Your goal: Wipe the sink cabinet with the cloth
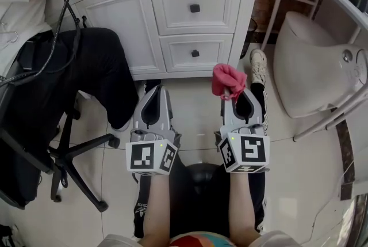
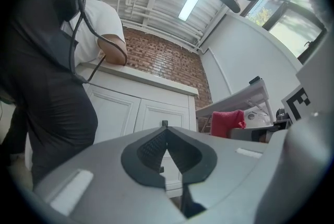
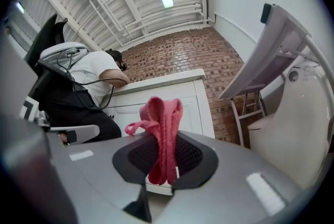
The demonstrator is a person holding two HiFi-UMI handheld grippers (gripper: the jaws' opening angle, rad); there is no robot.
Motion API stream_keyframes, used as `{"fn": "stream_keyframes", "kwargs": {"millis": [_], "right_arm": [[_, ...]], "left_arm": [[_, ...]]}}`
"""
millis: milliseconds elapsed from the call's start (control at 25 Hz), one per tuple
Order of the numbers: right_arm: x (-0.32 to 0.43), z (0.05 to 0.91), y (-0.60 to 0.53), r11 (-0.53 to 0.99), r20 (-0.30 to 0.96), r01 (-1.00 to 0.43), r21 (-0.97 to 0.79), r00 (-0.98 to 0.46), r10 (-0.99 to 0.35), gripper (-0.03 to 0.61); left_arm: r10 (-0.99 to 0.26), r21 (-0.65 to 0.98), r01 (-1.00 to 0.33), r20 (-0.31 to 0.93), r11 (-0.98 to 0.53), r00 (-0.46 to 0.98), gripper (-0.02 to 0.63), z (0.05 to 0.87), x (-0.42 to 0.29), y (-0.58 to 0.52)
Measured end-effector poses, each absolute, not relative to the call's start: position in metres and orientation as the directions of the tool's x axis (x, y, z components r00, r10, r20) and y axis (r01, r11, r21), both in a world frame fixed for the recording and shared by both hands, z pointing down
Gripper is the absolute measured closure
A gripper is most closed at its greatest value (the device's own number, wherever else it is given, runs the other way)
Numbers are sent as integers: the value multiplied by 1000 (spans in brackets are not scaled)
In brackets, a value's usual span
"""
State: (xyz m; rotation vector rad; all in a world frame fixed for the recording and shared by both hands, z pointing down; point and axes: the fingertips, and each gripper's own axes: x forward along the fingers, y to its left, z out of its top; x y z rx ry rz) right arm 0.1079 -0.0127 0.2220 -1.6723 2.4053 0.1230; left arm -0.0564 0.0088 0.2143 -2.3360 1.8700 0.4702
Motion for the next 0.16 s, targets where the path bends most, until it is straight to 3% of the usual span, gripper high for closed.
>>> {"fn": "stream_keyframes", "kwargs": {"millis": [160], "right_arm": [[108, 206, -3, 349, -253, -937, -12, -335, -907, 514]], "left_arm": [[-927, 97, -967, -322, -234, 192, 598, 206, -58, 17]]}}
